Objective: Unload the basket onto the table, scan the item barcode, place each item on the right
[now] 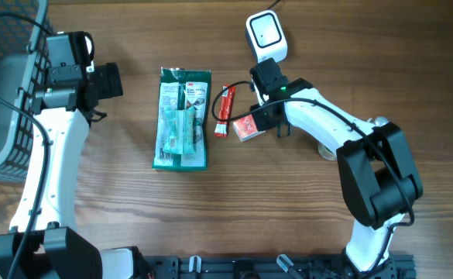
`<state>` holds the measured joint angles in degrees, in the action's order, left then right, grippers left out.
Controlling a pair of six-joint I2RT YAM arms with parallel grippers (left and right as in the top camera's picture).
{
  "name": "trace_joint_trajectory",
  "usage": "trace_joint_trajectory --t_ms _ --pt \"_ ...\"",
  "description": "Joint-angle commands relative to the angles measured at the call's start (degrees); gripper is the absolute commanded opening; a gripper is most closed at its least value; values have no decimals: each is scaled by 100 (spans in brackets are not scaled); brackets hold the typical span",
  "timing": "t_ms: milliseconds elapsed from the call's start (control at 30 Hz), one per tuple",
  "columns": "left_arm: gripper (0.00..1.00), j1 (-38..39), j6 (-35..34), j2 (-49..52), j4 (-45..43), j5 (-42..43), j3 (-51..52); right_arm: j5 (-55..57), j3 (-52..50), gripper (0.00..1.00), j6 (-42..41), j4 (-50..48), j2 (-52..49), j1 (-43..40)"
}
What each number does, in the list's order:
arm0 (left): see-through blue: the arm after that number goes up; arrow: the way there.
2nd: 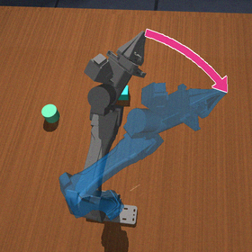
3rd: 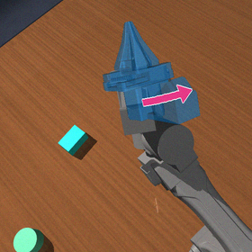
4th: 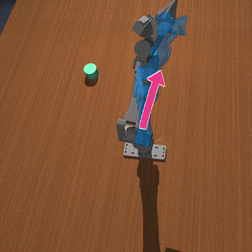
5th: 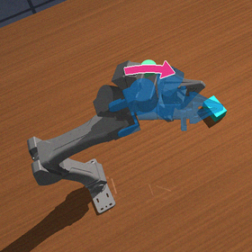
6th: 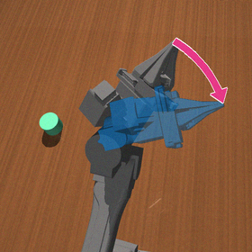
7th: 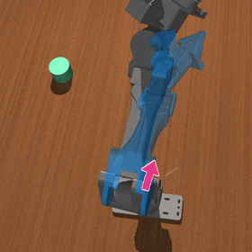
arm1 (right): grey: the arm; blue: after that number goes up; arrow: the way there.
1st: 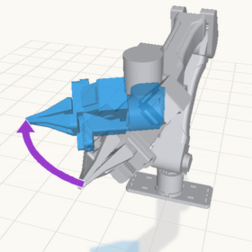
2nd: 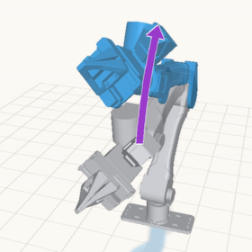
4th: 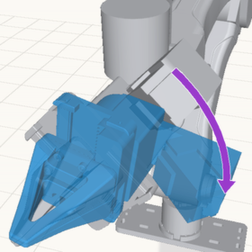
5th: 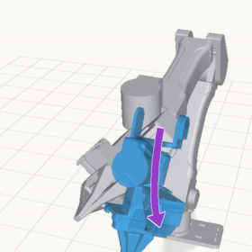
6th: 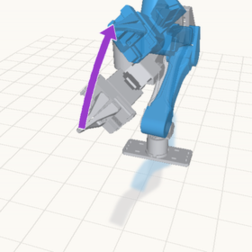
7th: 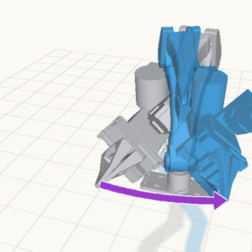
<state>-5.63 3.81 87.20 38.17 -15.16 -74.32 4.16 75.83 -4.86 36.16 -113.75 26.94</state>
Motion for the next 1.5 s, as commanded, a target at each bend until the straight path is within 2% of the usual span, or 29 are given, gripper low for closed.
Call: trace_joint_trajectory --t_ms 0,100,233,500,633,800,900,1133,1467 --pt "100 -2 44 -9 -13 -11 -13 46 345 29 -114 -7 74 9" --pt "100 -2 44 -9 -13 -11 -13 -752 623 29 -1119 -48 240 24" --pt "100 -2 44 -9 -13 -11 -13 -1329 573 23 -1493 -315 157 48" --pt "100 -2 44 -9 -13 -11 -13 -1329 450 21 -1475 -798 -210 634" --pt "100 -2 44 -9 -13 -11 -13 -1320 450 22 -1480 -562 -210 890" --pt "100 -2 44 -9 -13 -11 -13 -933 439 22 -1515 -332 -214 986" --pt "100 -2 44 -9 -13 -11 -13 -284 439 21 -1827 -393 -221 986" --pt "100 -2 44 -9 -13 -9 -13 -269 439 22 -1829 -428 -385 986" --pt "100 -2 44 -9 -13 -11 -13 -273 444 19 -1906 468 -417 984"
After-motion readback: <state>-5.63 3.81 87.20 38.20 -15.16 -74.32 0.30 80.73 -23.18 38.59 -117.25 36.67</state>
